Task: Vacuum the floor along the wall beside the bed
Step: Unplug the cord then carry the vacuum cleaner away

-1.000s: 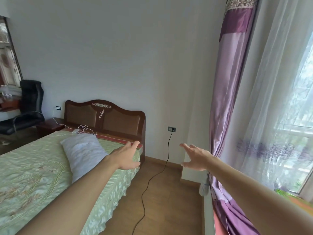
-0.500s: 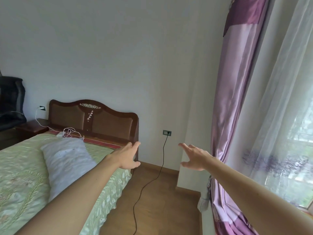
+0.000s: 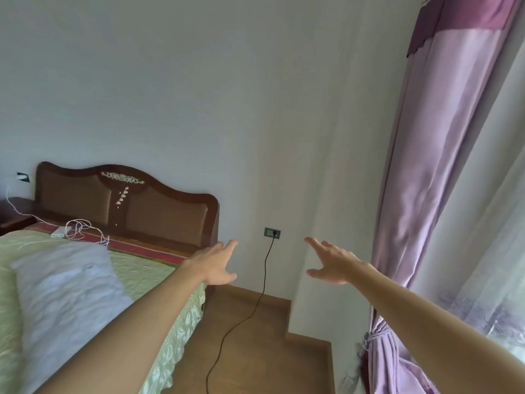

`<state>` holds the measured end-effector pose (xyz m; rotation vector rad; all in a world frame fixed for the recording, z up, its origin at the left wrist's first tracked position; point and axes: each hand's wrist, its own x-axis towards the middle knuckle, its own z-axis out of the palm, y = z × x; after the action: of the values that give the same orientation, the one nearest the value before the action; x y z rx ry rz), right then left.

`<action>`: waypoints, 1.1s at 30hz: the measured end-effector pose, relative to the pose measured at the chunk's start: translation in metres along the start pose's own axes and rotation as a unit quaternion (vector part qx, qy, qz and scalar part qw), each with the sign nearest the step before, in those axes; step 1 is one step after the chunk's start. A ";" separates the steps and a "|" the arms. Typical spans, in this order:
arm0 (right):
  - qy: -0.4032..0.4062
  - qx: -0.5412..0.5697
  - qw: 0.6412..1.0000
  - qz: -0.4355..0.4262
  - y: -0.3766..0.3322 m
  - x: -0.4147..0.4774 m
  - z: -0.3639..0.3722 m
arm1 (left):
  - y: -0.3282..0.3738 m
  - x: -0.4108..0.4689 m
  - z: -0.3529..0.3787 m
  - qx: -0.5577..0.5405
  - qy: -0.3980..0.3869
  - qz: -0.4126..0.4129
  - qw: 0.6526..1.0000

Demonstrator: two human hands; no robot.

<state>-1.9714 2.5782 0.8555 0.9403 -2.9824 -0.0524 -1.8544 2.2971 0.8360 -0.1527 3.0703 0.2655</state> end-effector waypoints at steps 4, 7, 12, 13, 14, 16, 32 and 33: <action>0.000 0.007 1.000 0.002 0.006 0.038 -0.004 | -0.015 0.037 0.000 0.007 -0.002 -0.001 1.000; 0.000 0.008 1.000 -0.002 0.009 0.059 -0.002 | -0.019 0.057 0.000 0.005 -0.008 -0.005 1.000; -0.009 0.019 1.000 -0.007 0.030 0.110 0.016 | -0.022 0.108 0.003 0.017 -0.019 -0.007 1.000; -0.009 0.024 1.000 -0.009 0.036 0.122 0.020 | -0.023 0.121 0.004 0.019 -0.021 -0.008 1.000; -0.010 0.028 1.000 -0.009 0.042 0.135 0.024 | -0.025 0.134 0.005 0.021 -0.023 -0.011 0.999; -0.013 0.039 0.999 -0.010 0.057 0.161 0.032 | -0.026 0.163 0.006 0.027 -0.028 -0.016 0.999; -0.092 0.102 0.990 0.024 0.187 0.359 0.093 | -0.011 0.404 0.030 0.032 -0.074 0.001 0.997; -0.091 0.107 0.990 0.024 0.191 0.369 0.094 | -0.013 0.414 0.028 0.032 -0.078 -0.001 0.996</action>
<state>-2.3853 2.5259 0.7695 0.9287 -3.2293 0.1962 -2.2627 2.2503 0.7793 -0.1270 2.9196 0.1703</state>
